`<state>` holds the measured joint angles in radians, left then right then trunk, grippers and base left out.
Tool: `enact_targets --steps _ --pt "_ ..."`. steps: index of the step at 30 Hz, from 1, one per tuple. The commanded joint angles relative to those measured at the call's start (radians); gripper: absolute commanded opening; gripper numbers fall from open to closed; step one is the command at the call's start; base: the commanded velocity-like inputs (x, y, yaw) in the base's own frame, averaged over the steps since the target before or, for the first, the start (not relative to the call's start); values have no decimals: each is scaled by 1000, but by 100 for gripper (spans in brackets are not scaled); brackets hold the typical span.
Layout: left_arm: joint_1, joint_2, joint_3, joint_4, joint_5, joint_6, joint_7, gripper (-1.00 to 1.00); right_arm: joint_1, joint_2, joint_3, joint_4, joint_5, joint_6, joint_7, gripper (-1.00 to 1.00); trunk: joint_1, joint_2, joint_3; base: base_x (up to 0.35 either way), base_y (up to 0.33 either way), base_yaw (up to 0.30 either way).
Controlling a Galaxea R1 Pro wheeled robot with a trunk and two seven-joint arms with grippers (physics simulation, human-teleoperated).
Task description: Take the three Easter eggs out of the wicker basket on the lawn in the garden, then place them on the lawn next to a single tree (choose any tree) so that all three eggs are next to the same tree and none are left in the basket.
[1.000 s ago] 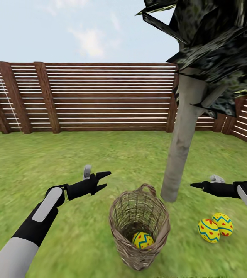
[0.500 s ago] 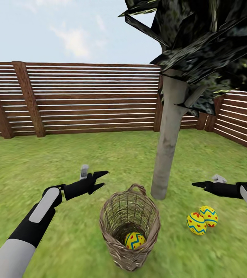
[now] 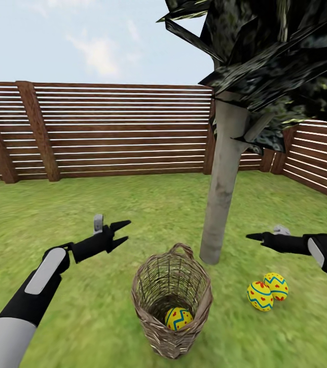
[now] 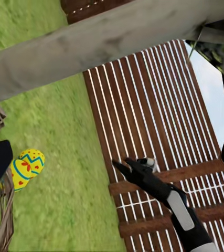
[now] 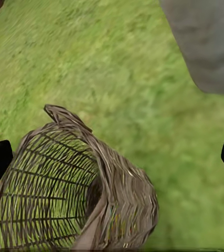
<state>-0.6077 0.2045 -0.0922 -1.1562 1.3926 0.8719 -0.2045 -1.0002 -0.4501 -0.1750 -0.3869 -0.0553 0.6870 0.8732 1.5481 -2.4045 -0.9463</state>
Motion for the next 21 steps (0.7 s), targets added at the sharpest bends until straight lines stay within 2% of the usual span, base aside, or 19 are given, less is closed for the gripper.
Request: enact_targets --steps 1,9,10,13,15,18,21 --pt "0 1 5 1 -4 1 -12 100 -1 6 3 -6 0 14 -6 100 0 0 -1 0 0 0" --pt "0 3 49 1 -4 1 -23 100 -1 51 48 -51 35 60 -51 100 0 0 -1 0 0 0" --pt "0 3 170 0 -4 1 -23 100 -1 434 383 -288 72 325 -506 100 0 0 -1 0 0 0" --pt "0 3 170 1 -4 1 -23 100 -2 504 391 -289 127 327 -594 100 0 0 -1 0 0 0" --pt "0 3 170 1 -4 1 -23 100 -2 537 393 -287 143 328 -626 100 0 0 -1 0 0 0" --pt "0 3 170 2 -4 1 -23 100 -5 563 395 -285 152 328 -646 100 0 0 -1 0 0 0" --pt "0 3 170 3 -4 1 -23 100 -7 575 397 -281 154 329 -653 100 0 0 -1 0 0 0"
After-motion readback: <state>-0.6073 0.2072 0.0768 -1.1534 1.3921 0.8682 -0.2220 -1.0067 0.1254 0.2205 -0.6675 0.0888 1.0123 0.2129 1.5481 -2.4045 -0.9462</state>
